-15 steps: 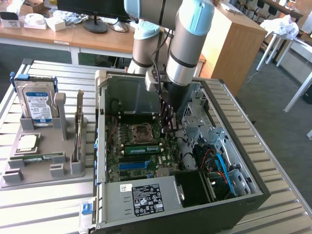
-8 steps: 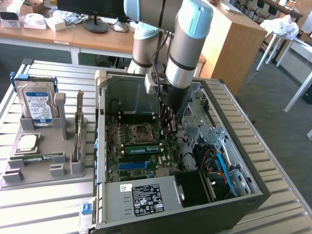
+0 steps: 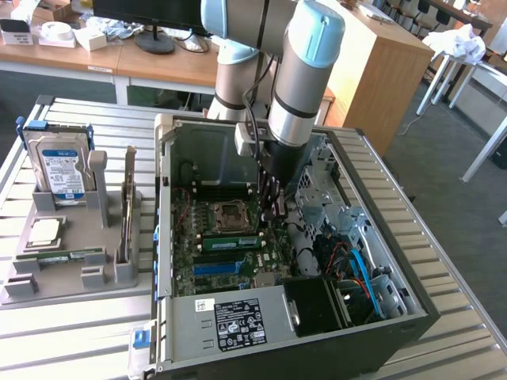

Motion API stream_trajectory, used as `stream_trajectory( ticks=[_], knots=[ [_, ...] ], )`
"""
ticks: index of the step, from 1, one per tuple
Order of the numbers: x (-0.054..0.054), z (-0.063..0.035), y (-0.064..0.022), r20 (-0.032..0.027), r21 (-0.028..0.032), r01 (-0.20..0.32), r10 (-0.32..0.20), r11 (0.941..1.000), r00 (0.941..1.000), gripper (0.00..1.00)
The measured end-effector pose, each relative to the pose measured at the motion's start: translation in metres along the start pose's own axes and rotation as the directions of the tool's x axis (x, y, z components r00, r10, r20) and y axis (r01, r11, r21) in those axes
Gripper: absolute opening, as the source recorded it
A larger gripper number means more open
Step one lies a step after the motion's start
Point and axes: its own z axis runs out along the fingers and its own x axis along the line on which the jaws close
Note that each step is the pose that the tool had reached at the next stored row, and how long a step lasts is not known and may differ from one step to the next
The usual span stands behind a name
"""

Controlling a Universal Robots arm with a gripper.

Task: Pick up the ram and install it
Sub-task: 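Insert the ram into the slot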

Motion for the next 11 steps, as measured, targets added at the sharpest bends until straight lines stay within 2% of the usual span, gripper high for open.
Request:
stream_trajectory(
  ticks=[11],
  knots=[
    [-0.0007,0.0004,0.0,0.0007,0.0002,0.0,0.0,1.0,1.0,0.1]
  ],
)
